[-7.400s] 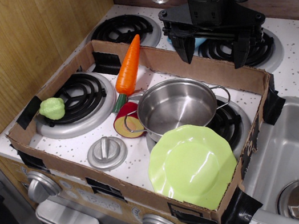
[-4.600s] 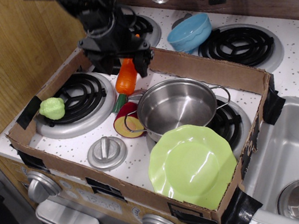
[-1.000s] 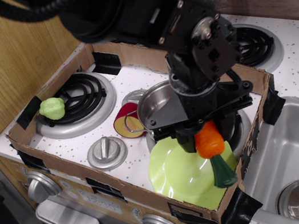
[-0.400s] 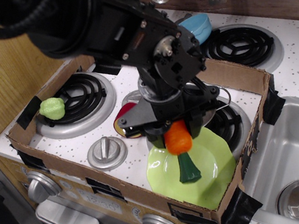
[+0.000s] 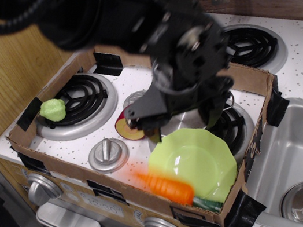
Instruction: Put carrot on plate
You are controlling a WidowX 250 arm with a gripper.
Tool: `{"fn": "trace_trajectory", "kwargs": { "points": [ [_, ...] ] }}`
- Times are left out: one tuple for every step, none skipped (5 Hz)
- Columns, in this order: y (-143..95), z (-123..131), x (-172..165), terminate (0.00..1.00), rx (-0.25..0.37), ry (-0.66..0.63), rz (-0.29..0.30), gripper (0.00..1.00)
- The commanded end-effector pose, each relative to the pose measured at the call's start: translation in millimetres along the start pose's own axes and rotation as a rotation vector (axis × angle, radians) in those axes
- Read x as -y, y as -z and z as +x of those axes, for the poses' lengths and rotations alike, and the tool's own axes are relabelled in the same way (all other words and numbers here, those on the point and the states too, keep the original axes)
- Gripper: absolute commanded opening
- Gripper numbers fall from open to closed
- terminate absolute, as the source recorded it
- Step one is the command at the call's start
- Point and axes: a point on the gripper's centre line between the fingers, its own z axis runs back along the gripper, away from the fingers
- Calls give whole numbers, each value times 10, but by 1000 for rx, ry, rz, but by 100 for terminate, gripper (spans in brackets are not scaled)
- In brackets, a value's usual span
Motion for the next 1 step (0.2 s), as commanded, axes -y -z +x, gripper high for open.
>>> {"fn": "trace_trajectory", "kwargs": {
  "points": [
    [-625,436,322,100,-29,18,49,100]
  ]
}}
